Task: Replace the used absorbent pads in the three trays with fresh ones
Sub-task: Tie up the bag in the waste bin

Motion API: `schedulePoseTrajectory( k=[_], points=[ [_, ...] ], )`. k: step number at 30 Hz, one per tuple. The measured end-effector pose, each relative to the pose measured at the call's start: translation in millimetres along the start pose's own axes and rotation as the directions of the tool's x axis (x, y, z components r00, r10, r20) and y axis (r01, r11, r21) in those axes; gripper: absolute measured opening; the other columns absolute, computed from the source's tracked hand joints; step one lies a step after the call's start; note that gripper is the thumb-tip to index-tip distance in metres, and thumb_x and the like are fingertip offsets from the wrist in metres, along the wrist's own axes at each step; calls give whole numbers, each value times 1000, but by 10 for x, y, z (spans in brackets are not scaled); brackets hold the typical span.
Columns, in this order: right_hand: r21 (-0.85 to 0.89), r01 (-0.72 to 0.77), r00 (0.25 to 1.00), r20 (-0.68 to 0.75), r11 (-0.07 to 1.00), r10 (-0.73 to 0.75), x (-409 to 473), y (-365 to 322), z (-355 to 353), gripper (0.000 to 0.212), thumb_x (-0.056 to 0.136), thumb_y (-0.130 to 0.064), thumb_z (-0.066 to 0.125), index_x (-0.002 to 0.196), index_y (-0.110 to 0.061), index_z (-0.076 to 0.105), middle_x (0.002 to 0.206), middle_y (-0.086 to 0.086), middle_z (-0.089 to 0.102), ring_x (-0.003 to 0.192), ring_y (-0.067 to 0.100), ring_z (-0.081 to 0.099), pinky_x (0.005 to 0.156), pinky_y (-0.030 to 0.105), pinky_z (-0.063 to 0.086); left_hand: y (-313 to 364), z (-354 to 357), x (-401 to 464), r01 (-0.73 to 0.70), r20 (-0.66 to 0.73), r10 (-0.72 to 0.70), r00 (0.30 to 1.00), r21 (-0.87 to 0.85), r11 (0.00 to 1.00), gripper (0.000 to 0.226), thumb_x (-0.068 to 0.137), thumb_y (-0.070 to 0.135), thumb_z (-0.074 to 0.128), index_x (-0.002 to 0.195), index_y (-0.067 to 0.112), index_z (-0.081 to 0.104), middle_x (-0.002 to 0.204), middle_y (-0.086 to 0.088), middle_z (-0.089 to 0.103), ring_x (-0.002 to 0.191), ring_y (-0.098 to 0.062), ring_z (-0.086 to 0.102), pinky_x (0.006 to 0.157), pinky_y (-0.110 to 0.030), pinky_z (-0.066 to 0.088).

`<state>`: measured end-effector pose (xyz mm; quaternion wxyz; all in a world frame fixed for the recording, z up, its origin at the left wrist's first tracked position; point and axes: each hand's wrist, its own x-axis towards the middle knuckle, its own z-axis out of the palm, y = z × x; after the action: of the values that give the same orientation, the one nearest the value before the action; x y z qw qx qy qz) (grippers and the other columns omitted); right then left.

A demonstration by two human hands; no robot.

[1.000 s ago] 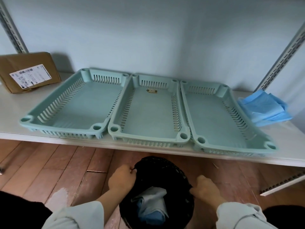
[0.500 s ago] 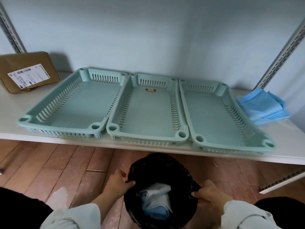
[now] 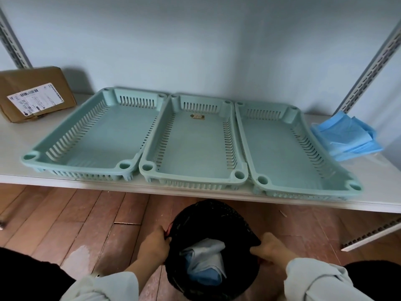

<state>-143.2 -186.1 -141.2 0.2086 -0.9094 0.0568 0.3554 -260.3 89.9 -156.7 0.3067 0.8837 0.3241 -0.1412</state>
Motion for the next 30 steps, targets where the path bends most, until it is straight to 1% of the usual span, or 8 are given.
schedulePoseTrajectory(
  k=[4, 8, 13, 16, 21, 24, 27, 30],
  points=[
    [-51, -52, 984, 168, 997, 60, -54, -59, -21, 20, 80, -12, 65, 91, 1, 54, 79, 15, 65, 64, 23, 67, 74, 41, 58, 81, 36, -23, 20, 28, -19, 999, -53, 998, 29, 94, 27, 51, 114, 5, 51, 116, -15, 63, 109, -31, 60, 85, -30, 46],
    [-283, 19, 967, 249, 959, 55, -141, -253, -90, 23, 86, -16, 64, 76, -12, 44, 86, 5, 59, 66, 13, 57, 80, 29, 55, 223, 58, -58, -23, 98, 28, 995, -53, 998, 35, 95, 27, 52, 120, 4, 53, 122, -15, 61, 115, -29, 57, 89, -27, 44],
    [-404, 154, 964, 261, 902, -48, -160, -358, -213, 31, 78, -32, 71, 99, -14, 59, 96, -1, 55, 92, 16, 53, 70, 23, 46, 338, -11, -68, -45, 154, 68, 986, -152, 987, 16, 96, 25, 49, 104, 12, 48, 95, -8, 60, 86, -23, 66, 65, -25, 50],
    [-336, 112, 976, 216, 935, -39, -174, -371, -202, 21, 79, -21, 67, 80, -18, 46, 83, -4, 52, 79, 14, 57, 45, 15, 47, 390, -54, -53, -10, 152, 51, 987, -254, 967, 11, 97, 21, 45, 105, 13, 45, 76, -3, 53, 54, -12, 57, 45, -24, 50],
    [-104, 109, 988, 122, 989, -96, -128, -370, -96, 27, 78, -14, 67, 101, -9, 53, 92, 4, 58, 79, 14, 62, 71, 27, 54, 504, -57, -56, -98, 114, 118, 987, -162, 982, 12, 98, 21, 46, 87, 16, 46, 88, -1, 53, 90, -20, 57, 77, -25, 48],
    [41, 28, 986, 164, 999, -35, -171, -425, -107, 24, 82, -7, 67, 92, -5, 45, 66, 8, 56, 42, 10, 61, 38, 22, 47, 548, -90, -63, -108, 145, 128, 981, -140, 984, 17, 97, 22, 48, 81, 18, 45, 100, -7, 61, 104, -24, 60, 83, -25, 44],
    [91, 21, 991, 130, 996, -33, -182, -466, -146, 26, 88, -15, 64, 82, -10, 39, 61, 4, 51, 28, 4, 44, 31, 16, 34, 572, -130, -50, -131, 122, 149, 981, -147, 980, 10, 96, 24, 49, 93, 15, 47, 109, -9, 63, 100, -22, 62, 79, -26, 45],
    [164, 36, 995, 85, 986, -51, -140, -472, -102, 18, 92, -15, 60, 91, -4, 46, 60, 6, 51, 29, 7, 45, 34, 18, 37, 583, -117, -63, -128, 86, 153, 985, -244, 961, 18, 97, 20, 46, 112, 11, 49, 89, -2, 58, 64, -9, 57, 43, -19, 50]
  ],
)
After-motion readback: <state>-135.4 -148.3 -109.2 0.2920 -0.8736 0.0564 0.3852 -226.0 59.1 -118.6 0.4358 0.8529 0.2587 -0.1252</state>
